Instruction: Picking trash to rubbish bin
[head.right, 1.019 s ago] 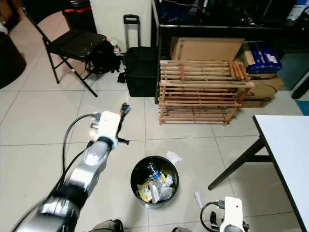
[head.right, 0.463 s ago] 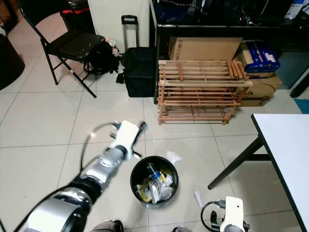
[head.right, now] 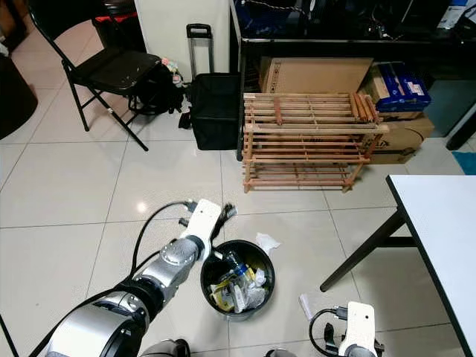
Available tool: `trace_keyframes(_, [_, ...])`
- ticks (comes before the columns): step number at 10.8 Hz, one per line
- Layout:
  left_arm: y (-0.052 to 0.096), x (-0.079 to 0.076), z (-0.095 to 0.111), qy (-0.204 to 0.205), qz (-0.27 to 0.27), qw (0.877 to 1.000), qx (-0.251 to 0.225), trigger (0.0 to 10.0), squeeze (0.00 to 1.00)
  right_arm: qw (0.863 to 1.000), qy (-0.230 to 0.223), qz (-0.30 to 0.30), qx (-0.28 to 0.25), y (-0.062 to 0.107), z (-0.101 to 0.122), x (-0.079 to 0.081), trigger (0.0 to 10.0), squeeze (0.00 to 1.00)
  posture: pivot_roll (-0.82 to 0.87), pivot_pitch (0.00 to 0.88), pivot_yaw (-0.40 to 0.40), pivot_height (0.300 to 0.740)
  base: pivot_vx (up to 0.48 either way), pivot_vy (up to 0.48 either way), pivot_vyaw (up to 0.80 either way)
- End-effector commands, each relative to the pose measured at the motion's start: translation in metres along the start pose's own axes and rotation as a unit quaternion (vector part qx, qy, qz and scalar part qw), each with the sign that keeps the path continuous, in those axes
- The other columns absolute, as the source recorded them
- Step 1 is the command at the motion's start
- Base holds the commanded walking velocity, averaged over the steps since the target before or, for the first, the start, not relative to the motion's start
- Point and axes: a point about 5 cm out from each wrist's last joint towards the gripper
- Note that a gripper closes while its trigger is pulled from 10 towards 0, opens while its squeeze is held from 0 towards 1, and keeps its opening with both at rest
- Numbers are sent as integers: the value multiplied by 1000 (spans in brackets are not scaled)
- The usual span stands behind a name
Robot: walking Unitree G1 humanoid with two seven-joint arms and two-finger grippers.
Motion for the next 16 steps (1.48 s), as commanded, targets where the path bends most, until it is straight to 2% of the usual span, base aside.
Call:
trace_keyframes(1, [0, -11, -4, -6, -21, 1000, 12, 10000, 0, 1000, -10, -5, -7, 0, 1, -2, 10000, 0, -102, 87, -19, 740, 0, 0, 0])
trace_keyframes(3, [-3, -32, 4, -21, -54, 998, 7, 10000, 0, 1000, -11, -2, -7, 0, 1, 0, 10000, 0, -117, 88, -18, 740, 0, 0, 0])
trace_keyframes(5, [-3, -46, 8, -32, -79, 996, 0, 10000, 0, 1000, -15, 7, -6, 0, 0, 1, 10000, 0, -123, 91, -18, 740, 0, 0, 0])
trace_keyframes(6, [-3, -47, 9, -33, -81, 996, -1, 10000, 0, 999, -25, 25, 1, 0, -1, 4, 10000, 0, -121, 95, -18, 740, 0, 0, 0])
trace_keyframes(7, [-3, -46, 9, -31, -79, 996, -1, 10000, 0, 996, -38, 83, 23, 1, -7, 15, 10000, 0, -119, 96, -18, 740, 0, 0, 0])
trace_keyframes(8, [-3, -44, 9, -31, -77, 997, -2, 10000, 0, 987, -54, 147, 48, 3, -14, 29, 10000, 0, -115, 98, -20, 740, 0, 0, 0])
trace_keyframes(10, [-3, -43, 10, -32, -74, 997, -2, 10000, 0, 973, -88, 202, 66, 6, -18, 40, 10000, 0, -113, 101, -20, 740, 0, 0, 0])
trace_keyframes(12, [-4, -43, 10, -35, -75, 997, -4, 10000, 0, 946, -154, 273, 78, 10, -19, 50, 10000, 0, -115, 105, -20, 740, 0, 0, 0])
trace_keyframes(14, [-3, -45, 10, -39, -77, 996, -4, 10000, 0, 932, -191, 301, 74, 11, -16, 53, 10000, 0, -115, 105, -20, 740, 0, 0, 0])
trace_keyframes(16, [-3, -44, 10, -40, -76, 996, -4, 10000, 0, 926, -243, 288, 37, 8, -3, 49, 10000, 0, -108, 105, -18, 740, 0, 0, 0])
Point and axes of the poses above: a point about 5 cm out from each wrist's last joint towards the gripper, its own y axis pointing back from the gripper into the wrist, its own z axis along the axis of the wrist's last joint, x = y × z, and after that the axes turned 7 degrees about -y, right-handed
